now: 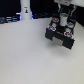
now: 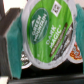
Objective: Open the kcup holder, insert the kcup into the holder, and close the kcup holder
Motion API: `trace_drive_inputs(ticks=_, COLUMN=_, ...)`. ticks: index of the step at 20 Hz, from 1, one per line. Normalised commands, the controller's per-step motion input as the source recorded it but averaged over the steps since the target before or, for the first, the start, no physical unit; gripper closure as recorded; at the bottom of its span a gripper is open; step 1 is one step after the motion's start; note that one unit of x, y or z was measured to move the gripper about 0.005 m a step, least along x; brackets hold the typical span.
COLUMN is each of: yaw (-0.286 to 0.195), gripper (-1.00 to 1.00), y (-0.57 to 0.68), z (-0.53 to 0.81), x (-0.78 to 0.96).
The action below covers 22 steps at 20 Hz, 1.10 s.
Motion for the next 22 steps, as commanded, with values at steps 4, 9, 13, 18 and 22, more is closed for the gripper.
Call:
trace_drive_inputs(ticks=4, yaw=0.005, gripper=1.00, y=-0.09, z=-0.13, x=0.00)
trace_drive_inputs(ticks=9, yaw=0.007, gripper=1.00, y=-0.06, z=-0.20, x=0.01)
trace_drive_inputs(ticks=13, yaw=0.002, gripper=1.00, y=-0.06, z=-0.27, x=0.03)
trace_drive_inputs(ticks=18, yaw=-0.001, gripper=1.00, y=-0.02, z=-0.33, x=0.00)
trace_drive_inputs(ticks=22, yaw=0.024, gripper=1.00, y=0.06, z=-0.30, x=0.00)
